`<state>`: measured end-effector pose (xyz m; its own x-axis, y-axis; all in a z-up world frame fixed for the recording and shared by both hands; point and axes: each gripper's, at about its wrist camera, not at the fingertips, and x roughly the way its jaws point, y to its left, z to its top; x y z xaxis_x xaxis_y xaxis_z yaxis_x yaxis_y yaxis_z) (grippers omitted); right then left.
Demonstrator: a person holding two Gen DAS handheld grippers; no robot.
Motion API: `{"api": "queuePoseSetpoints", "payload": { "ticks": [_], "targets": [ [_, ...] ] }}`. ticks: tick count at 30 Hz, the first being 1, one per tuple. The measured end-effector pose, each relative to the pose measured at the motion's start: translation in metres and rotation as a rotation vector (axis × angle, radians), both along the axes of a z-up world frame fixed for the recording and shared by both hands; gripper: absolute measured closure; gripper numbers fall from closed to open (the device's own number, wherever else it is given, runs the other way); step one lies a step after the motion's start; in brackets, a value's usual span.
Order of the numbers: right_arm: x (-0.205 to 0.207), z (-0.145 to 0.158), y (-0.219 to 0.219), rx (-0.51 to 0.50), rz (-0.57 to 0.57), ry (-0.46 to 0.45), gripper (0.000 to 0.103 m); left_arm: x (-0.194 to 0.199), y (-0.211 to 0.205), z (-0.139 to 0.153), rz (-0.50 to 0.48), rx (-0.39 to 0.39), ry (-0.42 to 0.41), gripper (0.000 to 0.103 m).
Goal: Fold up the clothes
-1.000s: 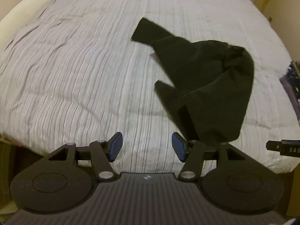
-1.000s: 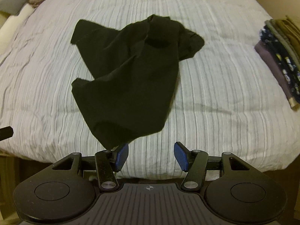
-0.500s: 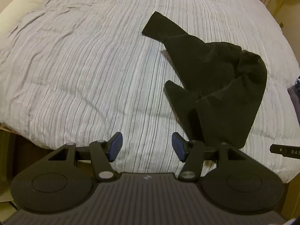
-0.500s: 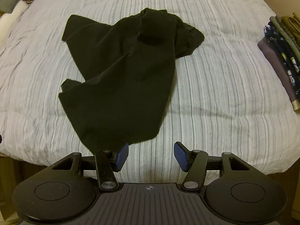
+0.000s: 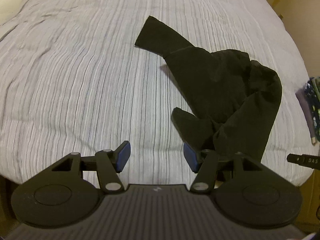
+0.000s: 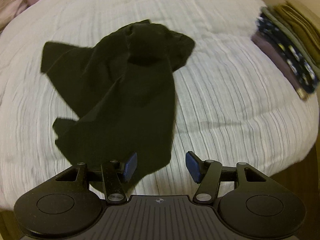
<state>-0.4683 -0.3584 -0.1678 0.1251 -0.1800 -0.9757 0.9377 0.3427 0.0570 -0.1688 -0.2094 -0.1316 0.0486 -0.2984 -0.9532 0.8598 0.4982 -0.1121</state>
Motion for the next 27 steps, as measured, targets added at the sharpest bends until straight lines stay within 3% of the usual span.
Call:
{"api": "queuePoseSetpoints", "payload": {
  "ticks": [6,14,19,24,27],
  "targets": [
    [0.007,-0.001,0.017,-0.018,-0.155,0.003,0.045,0.027,-0.017,-0.025,-0.065,0.036,0.057,0.045],
    [-0.009,-0.023,0.029,0.027,-0.254,0.066,0.045,0.04,-0.032,-0.073,0.082,0.073,0.182,0.045],
    [-0.02,-0.041,-0.002,0.011,-0.239,0.101,0.045,0.047,-0.042,-0.104,0.185,0.091,0.267,0.045],
    [-0.029,-0.055,-0.044,-0.025,-0.204,0.108,0.045,0.038,-0.056,-0.143,0.355,0.048,0.382,0.044],
    [-0.037,-0.062,-0.064,-0.048,-0.166,0.115,0.045,0.031,-0.068,-0.168,0.45,0.031,0.407,0.043]
  ]
}}
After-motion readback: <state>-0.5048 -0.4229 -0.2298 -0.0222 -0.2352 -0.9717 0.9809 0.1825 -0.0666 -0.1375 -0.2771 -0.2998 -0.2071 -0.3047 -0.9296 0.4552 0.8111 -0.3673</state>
